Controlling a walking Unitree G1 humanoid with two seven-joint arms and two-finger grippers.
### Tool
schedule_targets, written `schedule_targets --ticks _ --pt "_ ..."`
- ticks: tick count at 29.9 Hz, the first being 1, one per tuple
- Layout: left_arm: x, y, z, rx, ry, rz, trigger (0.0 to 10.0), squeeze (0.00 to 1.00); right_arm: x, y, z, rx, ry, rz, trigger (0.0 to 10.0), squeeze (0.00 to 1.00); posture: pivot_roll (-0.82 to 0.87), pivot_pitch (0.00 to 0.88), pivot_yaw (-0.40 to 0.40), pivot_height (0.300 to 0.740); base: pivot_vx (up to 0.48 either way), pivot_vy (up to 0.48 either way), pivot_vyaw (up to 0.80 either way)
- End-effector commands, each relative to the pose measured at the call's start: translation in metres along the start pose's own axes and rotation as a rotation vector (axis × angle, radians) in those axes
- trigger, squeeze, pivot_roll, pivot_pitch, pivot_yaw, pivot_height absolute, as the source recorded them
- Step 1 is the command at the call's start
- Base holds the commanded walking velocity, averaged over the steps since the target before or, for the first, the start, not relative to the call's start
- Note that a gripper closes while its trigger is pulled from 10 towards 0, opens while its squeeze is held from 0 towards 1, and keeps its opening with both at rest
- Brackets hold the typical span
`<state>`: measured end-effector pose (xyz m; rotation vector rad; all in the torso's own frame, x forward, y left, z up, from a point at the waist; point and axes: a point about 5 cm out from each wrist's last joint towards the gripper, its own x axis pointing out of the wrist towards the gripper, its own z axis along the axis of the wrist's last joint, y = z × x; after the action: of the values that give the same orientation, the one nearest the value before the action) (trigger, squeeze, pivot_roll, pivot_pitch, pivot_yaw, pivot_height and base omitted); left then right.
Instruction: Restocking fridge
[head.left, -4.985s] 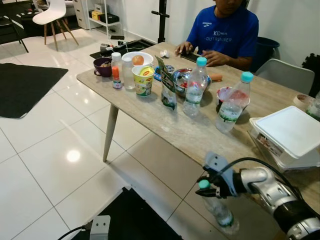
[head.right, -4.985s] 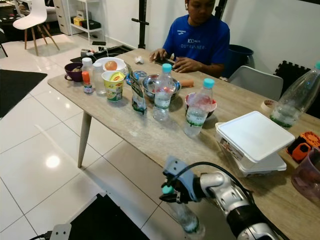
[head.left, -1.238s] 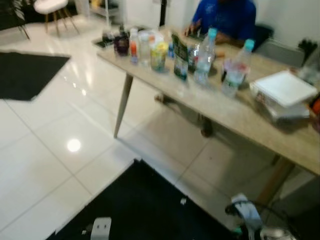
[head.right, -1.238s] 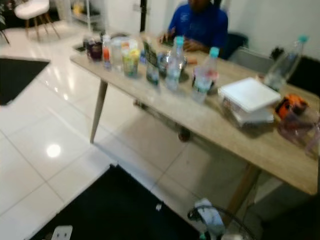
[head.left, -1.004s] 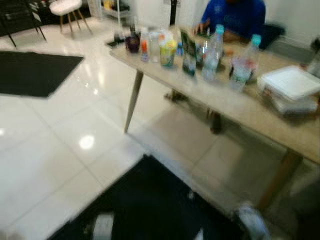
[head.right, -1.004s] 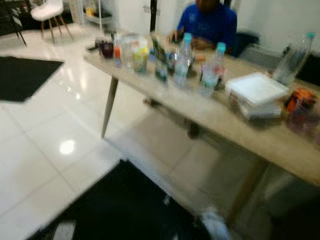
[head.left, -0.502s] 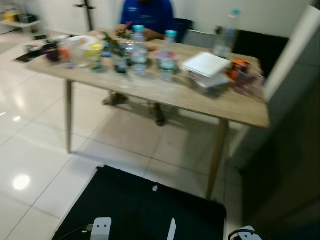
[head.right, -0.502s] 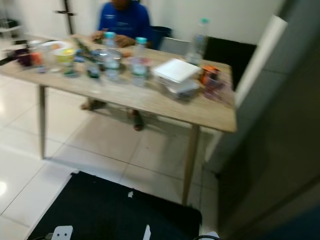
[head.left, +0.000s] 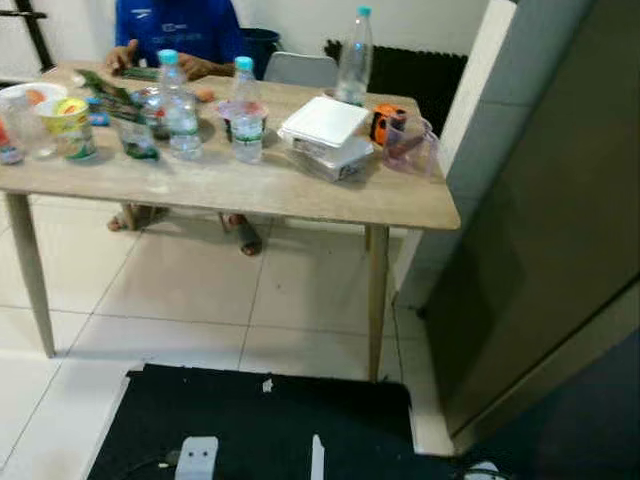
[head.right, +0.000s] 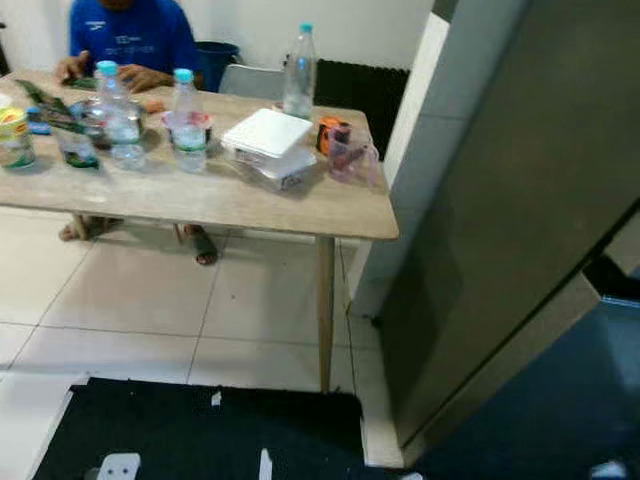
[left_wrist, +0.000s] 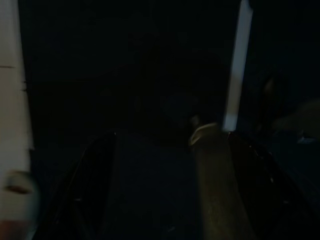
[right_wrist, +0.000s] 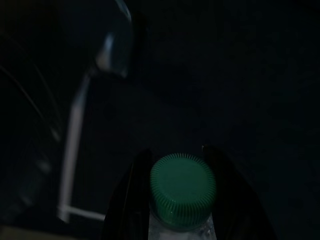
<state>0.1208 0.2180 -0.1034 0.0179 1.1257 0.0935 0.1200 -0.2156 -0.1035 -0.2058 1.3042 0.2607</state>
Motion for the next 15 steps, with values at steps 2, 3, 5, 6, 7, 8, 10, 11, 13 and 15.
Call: schedule_targets --ticks 2,3,5,6,7,8,10,11,13,15 --pt "0.000 -0.001 -0.002 0.016 0.007 -0.007 10.0 0.00 -0.001 -0.006 -0.001 0.003 0.018 -0.038 10.0 0.00 -0.06 0.000 -0.049 0.740 0.000 0.000 -0.77" --pt "0.000 -0.001 -0.002 0.018 0.009 -0.005 10.0 0.00 -0.001 -0.007 0.003 0.012 0.007 -0.059 10.0 0.00 -0.06 0.000 -0.049 0.740 0.000 0.000 -0.77" --pt "0.000 0.000 -0.001 0.019 0.009 -0.004 10.0 0.00 -0.001 -0.008 0.007 0.018 -0.002 -0.081 10.0 0.00 -0.05 0.000 -0.050 0.740 0.000 0.000 -0.77" --pt "0.000 0.000 0.001 0.025 0.006 -0.002 10.0 0.00 -0.002 -0.012 0.014 0.027 -0.019 -0.115 10.0 0.00 -0.06 0.000 -0.044 0.740 0.000 0.000 -0.77" --pt "0.000 0.000 0.001 0.025 0.006 -0.002 10.0 0.00 -0.002 -0.012 0.014 0.027 -0.019 -0.115 10.0 0.00 -0.06 0.000 -0.044 0.740 0.000 0.000 -0.77" --pt "0.001 0.000 0.003 0.030 0.001 -0.001 10.0 0.00 -0.003 -0.016 0.019 0.033 -0.033 -0.140 10.0 0.00 -0.06 0.000 -0.042 0.740 0.000 0.000 -0.77" --pt "0.001 0.000 0.003 0.030 0.001 -0.001 10.0 0.00 -0.003 -0.016 0.019 0.033 -0.033 -0.140 10.0 0.00 -0.06 0.000 -0.042 0.740 0.000 0.000 -0.77" --pt "0.001 -0.001 0.007 0.036 -0.004 -0.001 10.0 0.00 -0.004 -0.019 0.024 0.038 -0.048 -0.161 10.0 0.00 -0.06 0.000 -0.040 0.740 0.000 0.000 -0.77" --pt "0.002 -0.002 0.009 0.050 -0.007 -0.003 10.0 0.00 -0.005 -0.022 0.027 0.036 -0.058 -0.180 10.0 0.00 -0.05 0.000 -0.034 0.740 0.000 0.000 -0.77" --pt "0.002 -0.003 0.011 0.061 -0.009 -0.005 10.0 0.00 -0.006 -0.026 0.022 0.032 -0.053 -0.192 10.0 0.00 -0.05 0.000 -0.030 0.740 0.000 0.000 -0.77"
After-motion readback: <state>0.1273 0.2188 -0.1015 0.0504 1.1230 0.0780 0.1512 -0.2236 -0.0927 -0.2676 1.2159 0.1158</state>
